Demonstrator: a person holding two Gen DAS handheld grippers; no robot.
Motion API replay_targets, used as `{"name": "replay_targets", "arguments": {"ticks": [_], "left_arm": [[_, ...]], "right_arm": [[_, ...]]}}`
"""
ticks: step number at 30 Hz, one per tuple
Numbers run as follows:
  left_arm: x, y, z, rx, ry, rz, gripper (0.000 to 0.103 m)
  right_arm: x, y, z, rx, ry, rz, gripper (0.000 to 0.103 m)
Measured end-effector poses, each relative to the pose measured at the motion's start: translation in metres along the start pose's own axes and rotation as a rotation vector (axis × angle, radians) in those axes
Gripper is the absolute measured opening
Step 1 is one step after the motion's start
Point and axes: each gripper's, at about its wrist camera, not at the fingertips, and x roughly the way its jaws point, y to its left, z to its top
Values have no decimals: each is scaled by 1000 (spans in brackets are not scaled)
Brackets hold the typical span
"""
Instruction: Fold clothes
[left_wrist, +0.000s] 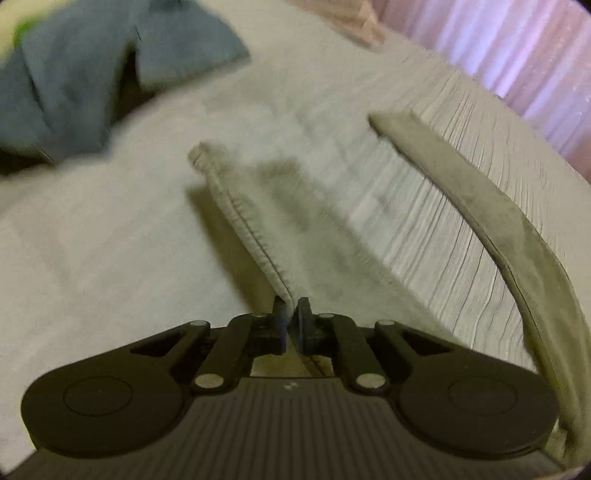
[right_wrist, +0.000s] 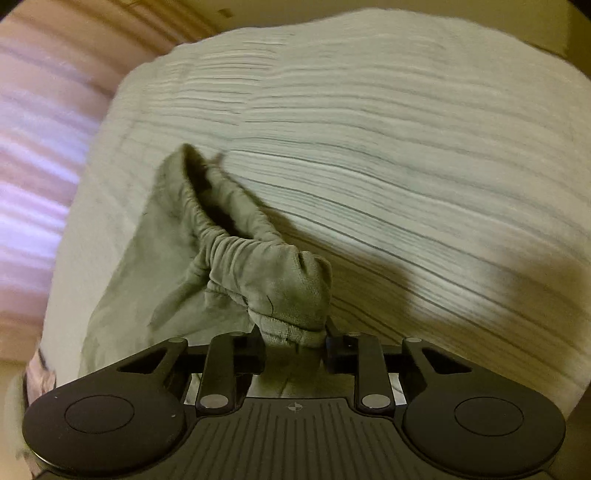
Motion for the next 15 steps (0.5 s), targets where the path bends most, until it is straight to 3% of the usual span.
{"name": "replay_targets", "arguments": {"ticks": [4, 6, 9, 10, 11, 12, 15], "left_arm": [[-41, 37, -15, 29, -21, 52, 8], [-36, 50, -29, 73, 63, 139, 14], [-26, 63, -42, -2, 177, 240, 14], [-28, 63, -45, -20, 174, 233, 14], [-31, 60, -47, -29, 166, 224, 14], [-36, 54, -47, -14, 152, 210, 14], [-49, 25, -46, 102, 100, 171, 16]], "right_arm": [[-14, 1, -6, -22, 49, 37, 25], [-13, -7, -14, -41, 105, 17, 25], [0, -23, -25, -111, 212, -115, 28], [1, -26, -27, -133, 236, -150, 34], [-1, -26, -27, -159, 239, -176, 52], [-6, -24, -25, -186, 218, -192, 63], [-21, -8, -13, -303, 143, -179, 63]]}}
